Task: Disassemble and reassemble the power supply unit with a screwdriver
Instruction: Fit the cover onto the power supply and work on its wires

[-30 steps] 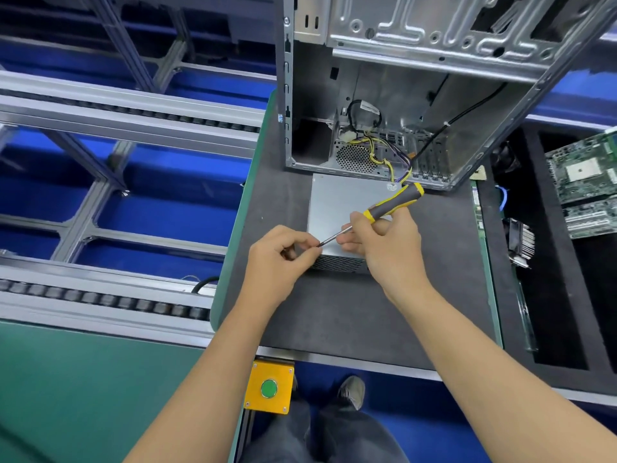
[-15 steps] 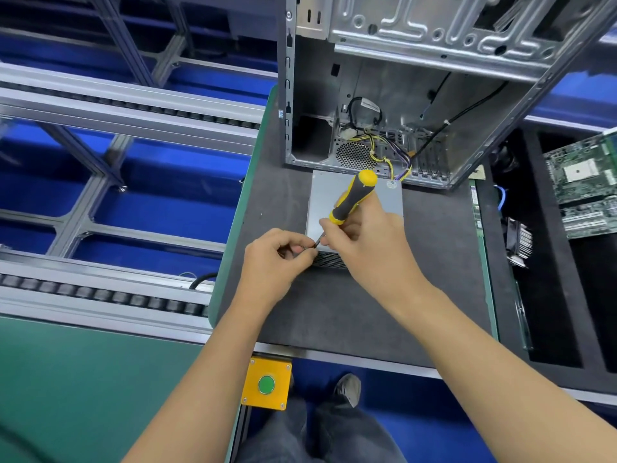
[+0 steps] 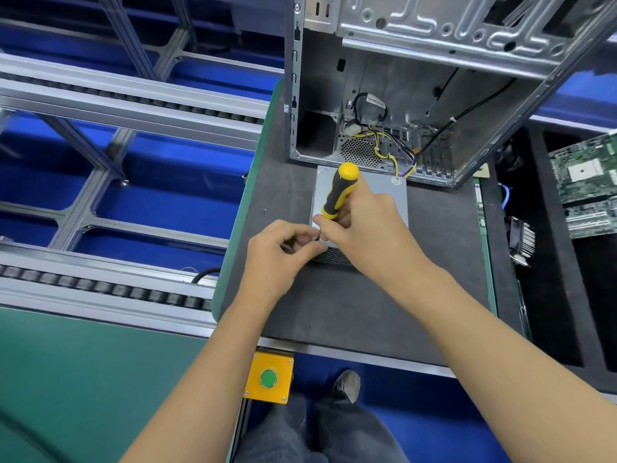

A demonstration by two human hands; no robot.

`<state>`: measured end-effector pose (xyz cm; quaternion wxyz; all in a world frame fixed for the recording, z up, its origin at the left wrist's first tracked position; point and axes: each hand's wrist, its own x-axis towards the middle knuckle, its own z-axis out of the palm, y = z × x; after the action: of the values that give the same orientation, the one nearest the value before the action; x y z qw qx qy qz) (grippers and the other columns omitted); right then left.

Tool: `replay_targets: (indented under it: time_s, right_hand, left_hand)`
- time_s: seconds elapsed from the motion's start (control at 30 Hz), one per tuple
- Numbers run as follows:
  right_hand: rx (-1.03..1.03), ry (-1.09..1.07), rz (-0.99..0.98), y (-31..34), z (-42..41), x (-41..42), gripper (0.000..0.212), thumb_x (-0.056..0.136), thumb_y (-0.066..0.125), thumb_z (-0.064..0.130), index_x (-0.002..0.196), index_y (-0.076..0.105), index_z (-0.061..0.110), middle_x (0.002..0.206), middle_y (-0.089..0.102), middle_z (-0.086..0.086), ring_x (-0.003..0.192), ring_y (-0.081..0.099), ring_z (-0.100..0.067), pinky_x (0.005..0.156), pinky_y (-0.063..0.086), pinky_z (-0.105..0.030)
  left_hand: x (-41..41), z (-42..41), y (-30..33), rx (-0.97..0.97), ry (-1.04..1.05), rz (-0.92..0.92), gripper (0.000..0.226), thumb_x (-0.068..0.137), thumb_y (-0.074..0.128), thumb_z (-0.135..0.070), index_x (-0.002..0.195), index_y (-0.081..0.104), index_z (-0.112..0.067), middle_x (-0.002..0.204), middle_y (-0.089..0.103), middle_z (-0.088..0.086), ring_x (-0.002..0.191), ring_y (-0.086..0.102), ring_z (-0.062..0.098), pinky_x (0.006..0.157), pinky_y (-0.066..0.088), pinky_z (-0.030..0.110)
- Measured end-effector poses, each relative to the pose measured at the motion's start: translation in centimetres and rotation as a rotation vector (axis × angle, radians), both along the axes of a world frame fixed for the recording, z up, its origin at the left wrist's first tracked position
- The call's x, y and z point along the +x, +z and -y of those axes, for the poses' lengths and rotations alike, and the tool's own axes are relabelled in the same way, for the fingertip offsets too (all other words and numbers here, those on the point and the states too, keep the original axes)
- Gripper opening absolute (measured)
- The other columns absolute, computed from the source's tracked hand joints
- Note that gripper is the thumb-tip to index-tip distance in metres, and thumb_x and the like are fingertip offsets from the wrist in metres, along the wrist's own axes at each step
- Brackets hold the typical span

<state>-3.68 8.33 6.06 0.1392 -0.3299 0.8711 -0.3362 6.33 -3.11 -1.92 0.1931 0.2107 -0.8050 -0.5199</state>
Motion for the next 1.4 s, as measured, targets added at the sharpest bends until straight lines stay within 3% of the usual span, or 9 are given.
replay_targets:
  time_s: [0.17, 0.33, 0.43, 0.6, 0.77, 1.0, 1.1, 1.23, 1.4]
  right_hand:
    - [0.025, 0.001, -0.015, 0.7, -0.2, 0.1, 0.046, 0.079, 0.078, 0.040, 0.101, 0.041, 0.024, 0.080, 0.063, 0.004, 0.080, 0.063, -0.022, 0.072, 0.053, -0.040]
    - [-0.033, 0.300, -0.189, 5.3, -1.0, -1.1, 0.050, 0.086, 0.068, 0.029, 0.130, 0.045, 0.030, 0.112, 0.053, 0.003, 0.096, 0.055, -0.012, 0.079, 0.045, -0.018]
    - [0.289, 0.383, -0.422, 7.7, 0.0, -2.2, 0.024, 0.093, 0.060, 0.034, 0.109, 0.058, 0.016, 0.088, 0.058, -0.003, 0.087, 0.055, -0.028, 0.076, 0.047, -0.040]
    - [0.593, 0.318, -0.763, 9.1, 2.1, -1.1, 0.042, 0.101, 0.038, 0.055, 0.086, 0.039, 0.016, 0.064, 0.023, -0.002, 0.071, 0.038, -0.029, 0.060, 0.029, -0.035]
    - [0.645, 0.627, -0.461, 9.2, 2.7, -1.6, 0.032, 0.097, 0.058, 0.039, 0.121, 0.049, 0.020, 0.107, 0.040, -0.002, 0.090, 0.052, -0.029, 0.070, 0.042, -0.039]
    - [0.747, 0.443, -0.722, 8.9, 4.1, 0.3, 0.025, 0.102, 0.047, 0.027, 0.108, 0.064, 0.010, 0.069, 0.028, -0.005, 0.073, 0.051, -0.031, 0.053, 0.030, -0.033]
    - [0.830, 0.320, -0.620, 8.9, 4.8, 0.2, 0.022, 0.097, 0.049, 0.016, 0.115, 0.060, 0.008, 0.090, 0.047, -0.010, 0.103, 0.060, -0.038, 0.066, 0.036, -0.038]
    - [0.869, 0.446, -0.371, 10.8, 4.4, -1.3, 0.027, 0.095, 0.060, 0.035, 0.113, 0.044, 0.021, 0.113, 0.044, -0.006, 0.091, 0.056, -0.031, 0.064, 0.041, -0.037]
    - [0.737, 0.563, -0.617, 11.3, 3.6, -1.8, 0.013, 0.098, 0.055, 0.030, 0.093, 0.054, 0.018, 0.076, 0.030, -0.001, 0.069, 0.047, -0.027, 0.052, 0.031, -0.029]
  left_hand:
    - [-0.5, 0.3, -0.1, -0.244, -0.028, -0.030, 0.009, 0.083, 0.080, -0.014, 0.085, 0.073, -0.009, 0.078, 0.063, 0.000, 0.070, 0.054, 0.011, 0.065, 0.043, 0.014]
    - [-0.6, 0.4, -0.6, -0.238, -0.041, -0.059, 0.007, 0.082, 0.080, -0.010, 0.087, 0.075, -0.008, 0.084, 0.066, -0.003, 0.076, 0.058, 0.002, 0.071, 0.045, 0.012]
    - [-0.7, 0.5, -0.8, -0.238, -0.051, -0.079, 0.006, 0.082, 0.080, -0.008, 0.087, 0.076, -0.008, 0.087, 0.068, 0.000, 0.080, 0.060, 0.005, 0.074, 0.046, 0.010]
    - [-0.5, 0.4, -0.9, -0.250, -0.035, -0.065, 0.012, 0.079, 0.083, -0.014, 0.088, 0.077, -0.010, 0.086, 0.067, -0.001, 0.079, 0.060, 0.008, 0.074, 0.046, 0.009]
    - [-0.7, 0.5, -1.2, -0.223, -0.064, -0.083, 0.008, 0.081, 0.080, -0.008, 0.089, 0.076, -0.007, 0.084, 0.060, -0.008, 0.075, 0.056, -0.005, 0.068, 0.039, 0.005]
    - [-1.0, -0.1, 0.1, -0.181, 0.026, -0.164, 0.026, 0.070, 0.089, -0.019, 0.089, 0.071, -0.016, 0.080, 0.058, -0.010, 0.073, 0.050, -0.002, 0.069, 0.038, 0.008]
    - [-2.2, -0.9, 2.6, 0.011, 0.091, -0.260, 0.030, 0.068, 0.085, -0.030, 0.088, 0.063, -0.026, 0.072, 0.056, -0.016, 0.067, 0.049, 0.005, 0.066, 0.043, 0.019]
    - [-2.2, -0.9, 3.8, 0.110, 0.082, -0.252, 0.022, 0.075, 0.085, -0.018, 0.085, 0.067, -0.016, 0.070, 0.061, -0.012, 0.066, 0.054, 0.007, 0.068, 0.045, 0.020]
    - [-1.5, -0.3, 3.7, 0.109, -0.076, -0.175, 0.018, 0.093, 0.063, -0.007, 0.109, 0.071, -0.006, 0.092, 0.074, 0.002, 0.082, 0.066, 0.015, 0.078, 0.049, 0.017]
